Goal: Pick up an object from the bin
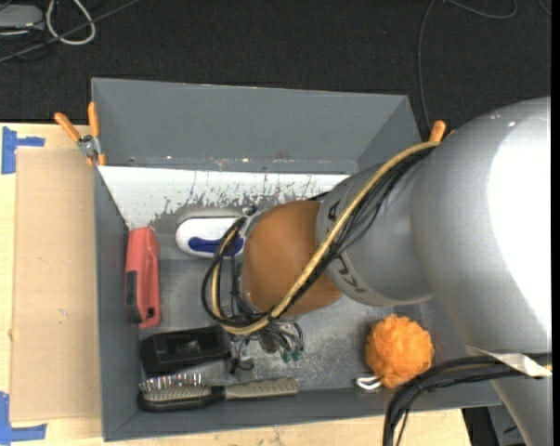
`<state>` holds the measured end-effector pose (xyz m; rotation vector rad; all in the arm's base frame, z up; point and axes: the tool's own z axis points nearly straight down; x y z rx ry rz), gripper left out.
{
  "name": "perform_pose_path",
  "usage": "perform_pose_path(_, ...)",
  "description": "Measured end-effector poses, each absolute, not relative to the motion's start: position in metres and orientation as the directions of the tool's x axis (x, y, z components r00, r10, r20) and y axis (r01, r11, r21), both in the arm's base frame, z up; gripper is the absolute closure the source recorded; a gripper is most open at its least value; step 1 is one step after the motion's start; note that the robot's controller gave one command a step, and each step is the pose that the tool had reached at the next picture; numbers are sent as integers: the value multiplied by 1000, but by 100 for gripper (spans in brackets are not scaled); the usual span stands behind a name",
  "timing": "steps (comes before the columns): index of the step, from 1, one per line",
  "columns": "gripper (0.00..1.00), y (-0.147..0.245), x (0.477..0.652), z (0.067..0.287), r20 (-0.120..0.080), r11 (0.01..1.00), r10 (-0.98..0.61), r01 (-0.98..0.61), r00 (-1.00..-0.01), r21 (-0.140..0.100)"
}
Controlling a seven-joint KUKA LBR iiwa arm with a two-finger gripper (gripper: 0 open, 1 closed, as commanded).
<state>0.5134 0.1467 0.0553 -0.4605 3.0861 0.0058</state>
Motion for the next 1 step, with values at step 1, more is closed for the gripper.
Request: perform_pose_path(1,100,146,509,71,-9,956,-294,-294,-956,1)
